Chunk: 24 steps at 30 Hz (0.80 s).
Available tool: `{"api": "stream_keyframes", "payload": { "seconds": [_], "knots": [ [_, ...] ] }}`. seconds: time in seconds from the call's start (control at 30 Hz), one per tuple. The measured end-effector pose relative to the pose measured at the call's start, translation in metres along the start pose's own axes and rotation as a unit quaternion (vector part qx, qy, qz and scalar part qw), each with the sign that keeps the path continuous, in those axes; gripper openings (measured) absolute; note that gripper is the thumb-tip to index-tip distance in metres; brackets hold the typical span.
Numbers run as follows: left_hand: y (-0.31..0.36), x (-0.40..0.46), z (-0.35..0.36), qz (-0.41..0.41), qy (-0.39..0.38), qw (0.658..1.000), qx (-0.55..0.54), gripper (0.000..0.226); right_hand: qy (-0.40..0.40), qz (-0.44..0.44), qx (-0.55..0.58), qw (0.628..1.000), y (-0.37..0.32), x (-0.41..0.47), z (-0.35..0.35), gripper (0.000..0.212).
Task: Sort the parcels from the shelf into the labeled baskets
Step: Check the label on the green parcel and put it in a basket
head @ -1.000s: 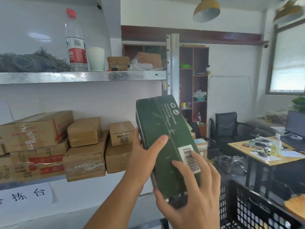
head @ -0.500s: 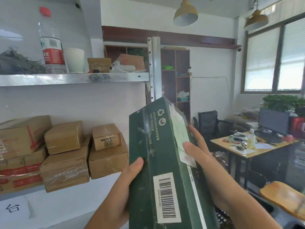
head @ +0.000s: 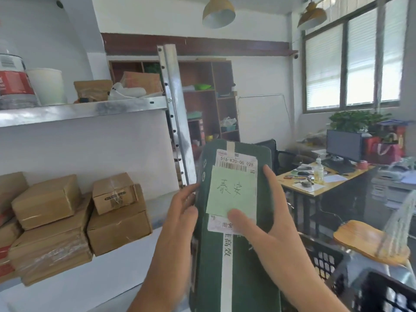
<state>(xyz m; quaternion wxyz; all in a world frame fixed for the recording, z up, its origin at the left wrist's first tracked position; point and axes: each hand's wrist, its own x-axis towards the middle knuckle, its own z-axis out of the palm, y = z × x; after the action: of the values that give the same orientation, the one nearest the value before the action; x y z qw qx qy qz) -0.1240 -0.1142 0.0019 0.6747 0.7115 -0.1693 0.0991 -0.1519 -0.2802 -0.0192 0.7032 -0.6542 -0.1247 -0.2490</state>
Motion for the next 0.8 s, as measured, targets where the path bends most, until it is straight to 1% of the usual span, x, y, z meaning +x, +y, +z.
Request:
{"api": "stream_keyframes", "payload": {
  "seconds": [0.03, 0.1, 0.13, 0.17, 0.23, 0.37, 0.47, 0.53, 0.6, 0.67, 0.8],
  "knots": [
    [-0.001, 0.000, 0.010, -0.006, -0.008, 1.000, 0.005, 0.017, 0.008, -0.005, -0.022, 1.000, 0.002, -0.004, -0.004, 0.092],
    [-0.012, -0.008, 0.023, -0.003, -0.042, 0.999, 0.000, 0.052, 0.023, -0.007, -0.062, 0.998, 0.004, -0.012, -0.013, 0.092],
    [-0.020, -0.013, 0.028, -0.001, -0.049, 0.999, -0.007, 0.060, 0.035, -0.009, -0.082, 0.996, 0.006, -0.016, -0.019, 0.091],
    [-0.027, -0.015, 0.035, 0.006, -0.049, 0.999, -0.009, 0.063, 0.046, -0.012, -0.104, 0.993, 0.008, -0.021, -0.027, 0.089],
    [-0.040, -0.016, 0.051, 0.012, -0.066, 0.998, -0.018, 0.061, 0.070, -0.016, -0.151, 0.986, 0.010, -0.032, -0.044, 0.082],
    [-0.064, -0.023, 0.087, -0.003, -0.108, 0.994, -0.015, 0.055, 0.115, -0.002, -0.237, 0.965, 0.021, -0.055, -0.086, 0.071],
    [-0.080, -0.035, 0.117, -0.007, -0.132, 0.991, -0.016, 0.055, 0.145, 0.030, -0.282, 0.948, 0.031, -0.074, -0.111, 0.065],
    [-0.095, -0.045, 0.134, -0.003, -0.156, 0.988, 0.003, 0.060, 0.166, 0.074, -0.297, 0.937, 0.038, -0.084, -0.123, 0.063],
    [-0.112, -0.054, 0.148, -0.002, -0.174, 0.984, 0.028, 0.060, 0.191, 0.133, -0.303, 0.924, 0.045, -0.094, -0.130, 0.068],
    [-0.129, -0.063, 0.161, -0.005, -0.199, 0.979, 0.044, 0.062, 0.214, 0.178, -0.328, 0.903, 0.053, -0.104, -0.136, 0.077],
    [-0.155, -0.081, 0.185, -0.027, -0.269, 0.963, 0.012, 0.068, 0.276, 0.238, -0.393, 0.844, 0.071, -0.128, -0.148, 0.092]
  ]
}}
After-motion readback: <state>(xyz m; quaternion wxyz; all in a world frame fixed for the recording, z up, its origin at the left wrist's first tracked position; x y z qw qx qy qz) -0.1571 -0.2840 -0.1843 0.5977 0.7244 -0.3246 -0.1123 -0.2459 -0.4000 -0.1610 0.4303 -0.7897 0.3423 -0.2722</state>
